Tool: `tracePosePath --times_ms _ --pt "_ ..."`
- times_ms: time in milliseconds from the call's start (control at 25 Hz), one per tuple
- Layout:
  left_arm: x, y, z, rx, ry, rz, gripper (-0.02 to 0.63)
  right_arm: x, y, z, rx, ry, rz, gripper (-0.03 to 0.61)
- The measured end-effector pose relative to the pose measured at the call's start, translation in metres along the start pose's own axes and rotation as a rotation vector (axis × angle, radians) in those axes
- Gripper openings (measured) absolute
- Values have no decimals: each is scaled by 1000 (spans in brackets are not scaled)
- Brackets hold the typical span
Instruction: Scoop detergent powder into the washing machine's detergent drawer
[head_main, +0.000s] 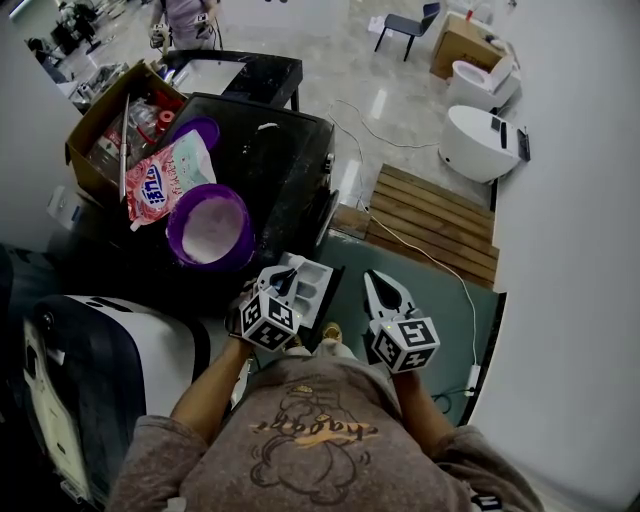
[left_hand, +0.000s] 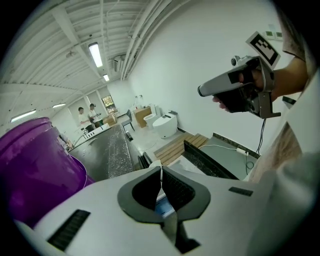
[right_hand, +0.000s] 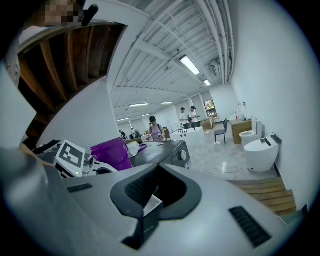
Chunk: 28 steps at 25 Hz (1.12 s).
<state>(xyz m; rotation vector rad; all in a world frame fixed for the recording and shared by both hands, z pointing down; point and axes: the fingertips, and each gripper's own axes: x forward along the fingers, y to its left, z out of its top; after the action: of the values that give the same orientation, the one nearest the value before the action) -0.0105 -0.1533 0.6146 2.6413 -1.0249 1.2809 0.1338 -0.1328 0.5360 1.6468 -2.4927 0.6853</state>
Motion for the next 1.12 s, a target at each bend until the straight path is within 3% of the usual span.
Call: tracePosePath --times_ms 200,360,1120 --pt "-5 2 4 3 -9 10 25 0 -2 -2 -1 0 3 2" --pt "-12 5 9 -44 -37 20 25 1 -3 1 -5 -6 2 2" --pt "-96 48 63 -435 -381 82 25 -12 1 33 -30 -73 6 2"
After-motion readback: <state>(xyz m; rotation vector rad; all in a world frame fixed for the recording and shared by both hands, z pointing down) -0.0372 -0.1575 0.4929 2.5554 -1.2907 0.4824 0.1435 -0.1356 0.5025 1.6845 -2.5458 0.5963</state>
